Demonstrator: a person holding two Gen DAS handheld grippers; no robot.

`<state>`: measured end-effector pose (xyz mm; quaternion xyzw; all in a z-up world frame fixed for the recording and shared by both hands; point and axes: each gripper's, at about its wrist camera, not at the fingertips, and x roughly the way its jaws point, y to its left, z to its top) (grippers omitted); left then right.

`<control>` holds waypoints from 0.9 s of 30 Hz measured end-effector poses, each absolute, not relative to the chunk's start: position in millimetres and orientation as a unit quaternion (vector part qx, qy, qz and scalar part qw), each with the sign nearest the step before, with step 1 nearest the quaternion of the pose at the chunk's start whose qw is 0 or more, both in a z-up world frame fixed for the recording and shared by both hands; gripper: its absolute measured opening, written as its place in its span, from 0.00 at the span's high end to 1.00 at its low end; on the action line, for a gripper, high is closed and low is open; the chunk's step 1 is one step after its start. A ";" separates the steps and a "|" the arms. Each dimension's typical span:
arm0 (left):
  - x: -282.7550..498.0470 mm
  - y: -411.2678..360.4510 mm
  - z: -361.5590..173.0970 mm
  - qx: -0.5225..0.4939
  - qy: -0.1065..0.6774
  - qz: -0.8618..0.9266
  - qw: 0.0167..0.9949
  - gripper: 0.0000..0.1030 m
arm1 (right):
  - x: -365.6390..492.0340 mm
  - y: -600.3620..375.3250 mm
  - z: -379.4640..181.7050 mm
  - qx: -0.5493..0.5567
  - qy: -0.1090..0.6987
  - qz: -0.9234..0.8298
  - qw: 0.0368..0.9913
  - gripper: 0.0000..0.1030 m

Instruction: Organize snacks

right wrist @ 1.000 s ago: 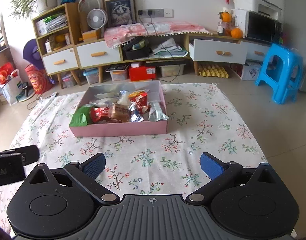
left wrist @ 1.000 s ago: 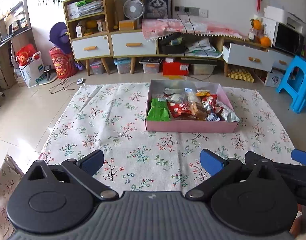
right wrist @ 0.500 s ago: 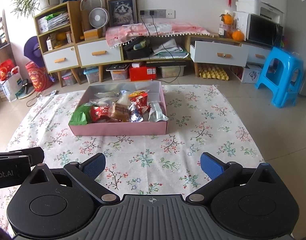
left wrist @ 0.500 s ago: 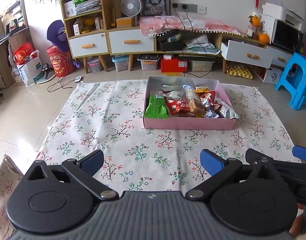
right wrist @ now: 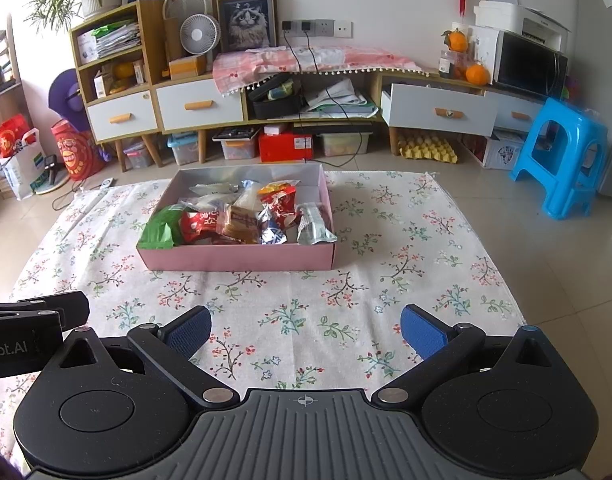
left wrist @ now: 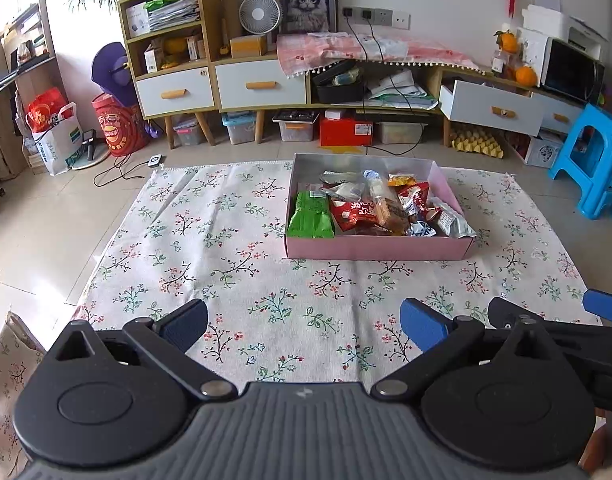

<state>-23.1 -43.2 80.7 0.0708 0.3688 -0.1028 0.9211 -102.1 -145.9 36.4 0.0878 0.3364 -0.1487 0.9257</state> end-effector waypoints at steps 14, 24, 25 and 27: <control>-25.3 -43.9 82.0 0.074 0.363 -0.107 0.923 0.00 | -101.9 -146.3 36.1 0.088 0.336 -0.149 0.926 0.01; -25.2 -43.7 82.1 0.073 0.364 -0.106 0.923 0.00 | -102.2 -146.9 35.0 0.090 0.337 -0.147 0.926 0.01; -25.0 -43.6 82.6 0.073 0.364 -0.106 0.922 0.00 | -102.2 -146.9 35.0 0.090 0.337 -0.147 0.926 0.01; -24.8 -43.4 82.8 0.073 0.364 -0.106 0.922 0.00 | -102.4 -146.9 34.6 0.091 0.337 -0.147 0.926 0.01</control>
